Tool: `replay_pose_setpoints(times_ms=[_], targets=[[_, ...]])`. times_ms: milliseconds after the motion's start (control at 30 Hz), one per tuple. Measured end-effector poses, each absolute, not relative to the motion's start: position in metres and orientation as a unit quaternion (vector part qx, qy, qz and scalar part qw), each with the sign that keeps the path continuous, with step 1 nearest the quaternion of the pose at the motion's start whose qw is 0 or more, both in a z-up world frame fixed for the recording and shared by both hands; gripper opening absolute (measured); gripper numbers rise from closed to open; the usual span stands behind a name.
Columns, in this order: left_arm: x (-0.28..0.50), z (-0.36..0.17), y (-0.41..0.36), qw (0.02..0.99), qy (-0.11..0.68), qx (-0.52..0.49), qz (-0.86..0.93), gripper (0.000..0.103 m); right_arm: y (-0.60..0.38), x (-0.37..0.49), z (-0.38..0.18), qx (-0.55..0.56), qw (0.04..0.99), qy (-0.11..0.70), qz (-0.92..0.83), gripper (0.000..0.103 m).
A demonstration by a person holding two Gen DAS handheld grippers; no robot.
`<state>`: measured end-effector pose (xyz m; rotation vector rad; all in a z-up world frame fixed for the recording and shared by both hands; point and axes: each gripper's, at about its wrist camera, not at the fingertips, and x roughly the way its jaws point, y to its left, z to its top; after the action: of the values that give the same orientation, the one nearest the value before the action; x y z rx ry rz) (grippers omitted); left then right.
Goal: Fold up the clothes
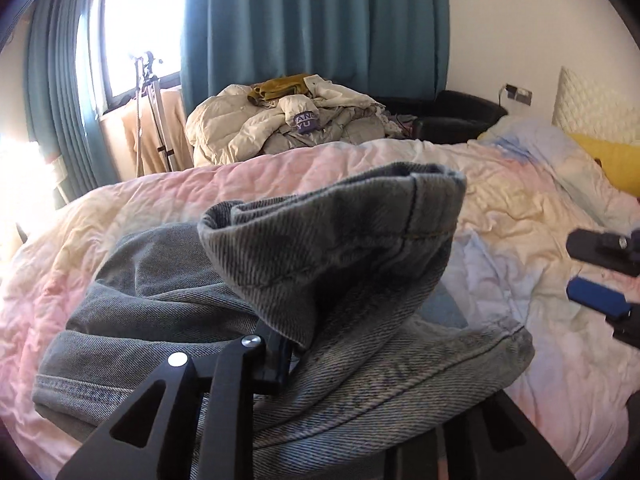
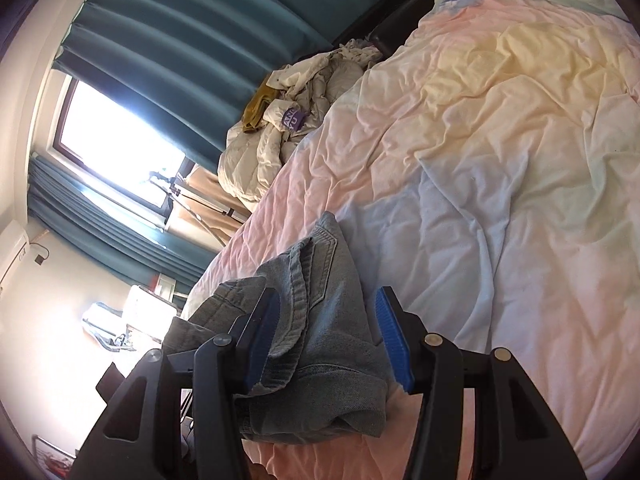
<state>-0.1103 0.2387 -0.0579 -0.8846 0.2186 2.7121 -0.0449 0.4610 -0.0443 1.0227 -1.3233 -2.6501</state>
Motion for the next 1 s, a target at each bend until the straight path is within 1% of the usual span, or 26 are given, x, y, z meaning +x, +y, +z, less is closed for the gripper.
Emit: replay_pose_setpoints(times_ms=[100,167,367,500,567,733,867,967,1000], targets=[[-0.092,-0.062,0.244,0.153,0.122,-0.303,0.933,0.039,0.451,-0.051,-0.046,0.339,0.016,-0.410,-0.847,0.050],[-0.080,-0.064,0.247,0.162,0.151,-0.301,0.928,0.042,0.446,-0.054,-0.049,0.347,0.024,-0.406,-0.845,0.050],[-0.032,-0.055,0.229,0.214,0.172,-0.304,0.912,0.043,0.434,-0.065,-0.052,0.360,0.063,-0.414,-0.833,0.050],[-0.015,-0.043,0.210,0.237,0.175,-0.301,0.907,0.043,0.418,-0.079,-0.048,0.363,0.095,-0.403,-0.835,0.050],[-0.010,-0.036,0.196,0.241,0.164,-0.300,0.908,0.043,0.408,-0.091,-0.046,0.366,0.107,-0.392,-0.837,0.050],[-0.011,-0.019,0.160,0.245,0.104,-0.297,0.917,0.043,0.382,-0.121,-0.040,0.373,0.133,-0.364,-0.843,0.050],[-0.025,-0.020,0.135,0.236,0.052,-0.298,0.924,0.043,0.363,-0.141,-0.038,0.379,0.149,-0.339,-0.848,0.050],[-0.036,-0.025,0.119,0.231,0.016,-0.300,0.926,0.043,0.349,-0.138,-0.032,0.382,0.143,-0.294,-0.864,0.050],[-0.039,-0.027,0.117,0.230,0.015,-0.303,0.925,0.043,0.343,-0.139,-0.029,0.383,0.140,-0.271,-0.872,0.050]])
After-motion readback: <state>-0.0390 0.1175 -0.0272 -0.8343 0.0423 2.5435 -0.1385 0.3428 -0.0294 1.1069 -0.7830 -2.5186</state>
